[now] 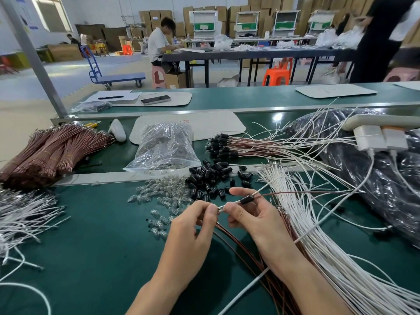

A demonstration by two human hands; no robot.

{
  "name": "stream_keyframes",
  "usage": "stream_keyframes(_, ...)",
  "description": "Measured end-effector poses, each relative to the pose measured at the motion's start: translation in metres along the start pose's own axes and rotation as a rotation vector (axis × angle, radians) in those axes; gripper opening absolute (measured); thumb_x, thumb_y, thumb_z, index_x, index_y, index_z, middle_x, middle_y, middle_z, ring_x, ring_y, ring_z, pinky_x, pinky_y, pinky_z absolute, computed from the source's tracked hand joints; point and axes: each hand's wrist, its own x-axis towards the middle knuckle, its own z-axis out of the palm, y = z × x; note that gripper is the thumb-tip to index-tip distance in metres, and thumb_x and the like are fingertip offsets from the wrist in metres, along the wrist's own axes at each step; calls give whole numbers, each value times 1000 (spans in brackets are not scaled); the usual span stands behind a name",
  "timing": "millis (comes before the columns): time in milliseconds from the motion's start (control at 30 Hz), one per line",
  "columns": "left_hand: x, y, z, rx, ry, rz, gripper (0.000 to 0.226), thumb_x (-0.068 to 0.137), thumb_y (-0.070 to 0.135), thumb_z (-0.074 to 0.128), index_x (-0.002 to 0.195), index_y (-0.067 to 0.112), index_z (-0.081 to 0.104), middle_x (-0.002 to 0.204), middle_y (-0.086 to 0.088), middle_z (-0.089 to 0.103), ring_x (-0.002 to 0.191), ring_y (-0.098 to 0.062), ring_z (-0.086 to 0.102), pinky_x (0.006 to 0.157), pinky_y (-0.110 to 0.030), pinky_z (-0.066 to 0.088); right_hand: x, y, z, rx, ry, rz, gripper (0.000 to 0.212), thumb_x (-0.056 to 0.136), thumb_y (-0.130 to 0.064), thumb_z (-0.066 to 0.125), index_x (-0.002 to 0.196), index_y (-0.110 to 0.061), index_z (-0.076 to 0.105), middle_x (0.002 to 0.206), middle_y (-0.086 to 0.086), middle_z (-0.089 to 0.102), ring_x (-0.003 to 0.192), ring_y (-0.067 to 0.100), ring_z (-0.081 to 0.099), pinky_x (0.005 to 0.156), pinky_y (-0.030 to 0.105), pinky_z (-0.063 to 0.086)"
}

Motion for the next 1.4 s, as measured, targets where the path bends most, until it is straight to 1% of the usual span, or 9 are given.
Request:
stream_keyframes(267, 0, 1, -1, -6, -8, 9, 27, 103, 52, 43, 90, 35, 61, 78, 6, 64, 75, -20, 62, 65, -30, 49, 2, -2, -2, -88, 4, -7, 28, 85, -20, 79, 111, -27, 69, 82, 0, 75, 75, 11, 71, 70, 16, 55)
stream_keyframes(500, 1, 3, -1, 18, -5, 15, 27, 102, 52, 43, 87, 37, 60, 77, 8, 63, 72, -16, 60, 61, -17, 44, 1, -4, -2, -142, 19, -34, 28, 84, -22, 80, 110, -27, 68, 85, 2, 77, 76, 12, 73, 72, 14, 54)
stream_keyframes(667, 0, 5, -1, 38, -14, 24, 25, 102, 50, 44, 87, 38, 59, 78, 11, 63, 72, -13, 60, 58, -15, 42, 1, -3, -2, -115, 11, -28, 28, 85, -23, 79, 110, -27, 69, 89, -1, 78, 77, 11, 74, 73, 13, 53)
stream_keyframes(767, -1, 6, -1, 52, -18, 29, 25, 102, 49, 44, 87, 37, 59, 76, 13, 61, 70, -11, 58, 56, -13, 38, 2, -1, -3, -111, 11, -18, 31, 83, -26, 80, 111, -29, 69, 90, -1, 78, 81, 13, 74, 79, 16, 55)
stream_keyframes(867, -2, 4, -1, 93, -25, 8, 26, 102, 53, 41, 90, 40, 60, 79, 15, 63, 70, -10, 58, 60, -19, 40, 4, 1, -3, -74, 12, 1, 36, 77, -33, 81, 110, -31, 69, 92, 2, 78, 85, 16, 74, 85, 22, 57)
stream_keyframes(967, -3, 3, -1, 136, 6, 12, 24, 101, 57, 39, 97, 44, 59, 88, 21, 65, 84, -7, 62, 70, -30, 49, 4, 1, -4, -46, 11, 1, 36, 75, -33, 81, 110, -31, 70, 91, 4, 78, 83, 15, 74, 82, 19, 55)
stream_keyframes(1167, -3, 2, 2, 140, -9, 81, 19, 100, 60, 42, 101, 48, 57, 96, 25, 66, 93, -8, 63, 76, -28, 52, 2, -1, -5, -70, 22, -19, 35, 76, -33, 81, 110, -33, 69, 90, 1, 78, 83, 12, 74, 80, 15, 54)
stream_keyframes(1300, -2, -2, 3, 98, 28, 88, 14, 101, 56, 46, 102, 48, 57, 95, 22, 67, 91, -10, 65, 76, -34, 53, 2, -2, -2, 59, 2, 7, 45, 78, -28, 81, 120, -24, 66, 97, 8, 78, 91, 17, 75, 79, 16, 55)
stream_keyframes(1400, -1, -3, 1, 79, 89, 90, 12, 101, 54, 48, 102, 47, 58, 94, 20, 66, 90, -10, 65, 77, -26, 51, 4, -4, 0, 281, 31, 67, 52, 76, -29, 77, 124, -14, 63, 101, 17, 76, 94, 23, 75, 76, 21, 58)
